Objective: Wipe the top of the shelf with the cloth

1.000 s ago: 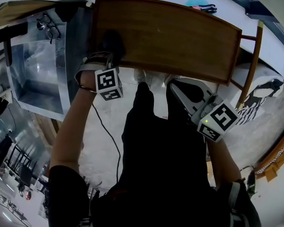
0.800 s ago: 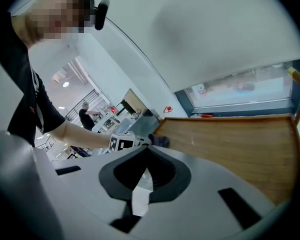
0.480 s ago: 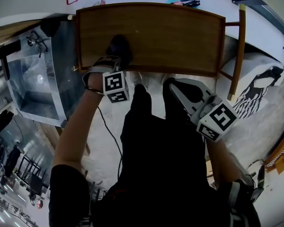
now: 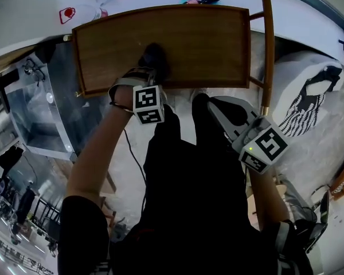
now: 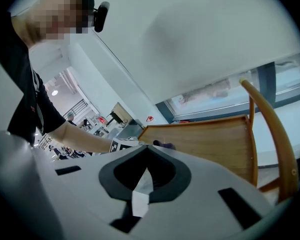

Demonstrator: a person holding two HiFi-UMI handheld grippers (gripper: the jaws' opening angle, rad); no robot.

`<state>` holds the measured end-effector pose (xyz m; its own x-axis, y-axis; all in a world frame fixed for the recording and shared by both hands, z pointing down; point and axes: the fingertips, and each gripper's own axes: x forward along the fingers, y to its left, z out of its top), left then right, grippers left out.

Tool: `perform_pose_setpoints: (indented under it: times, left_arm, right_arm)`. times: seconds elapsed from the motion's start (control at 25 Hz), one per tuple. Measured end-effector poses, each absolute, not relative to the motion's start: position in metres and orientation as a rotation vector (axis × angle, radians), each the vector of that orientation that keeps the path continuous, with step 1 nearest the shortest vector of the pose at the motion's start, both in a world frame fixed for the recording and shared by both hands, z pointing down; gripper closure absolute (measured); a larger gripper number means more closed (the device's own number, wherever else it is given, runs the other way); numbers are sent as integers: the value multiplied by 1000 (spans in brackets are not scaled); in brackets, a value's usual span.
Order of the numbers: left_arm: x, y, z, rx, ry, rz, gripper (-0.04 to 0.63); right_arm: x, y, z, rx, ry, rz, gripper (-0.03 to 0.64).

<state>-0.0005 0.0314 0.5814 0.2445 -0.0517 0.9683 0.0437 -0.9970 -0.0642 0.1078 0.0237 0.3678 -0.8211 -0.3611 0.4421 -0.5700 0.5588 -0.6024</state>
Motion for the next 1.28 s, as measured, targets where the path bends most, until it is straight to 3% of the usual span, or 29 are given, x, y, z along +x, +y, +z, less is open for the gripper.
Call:
perform_pose_setpoints:
  times: [0.56,1.28]
  left_arm:
    - [142,20,579,-2458,-241,-1725,561]
    - [237,26,573,-2507,-363,-1621,560]
  right_arm:
    - [201,22,368,996,-2497,1157,614]
    - [248,21,366,1115,-2479,1176,614]
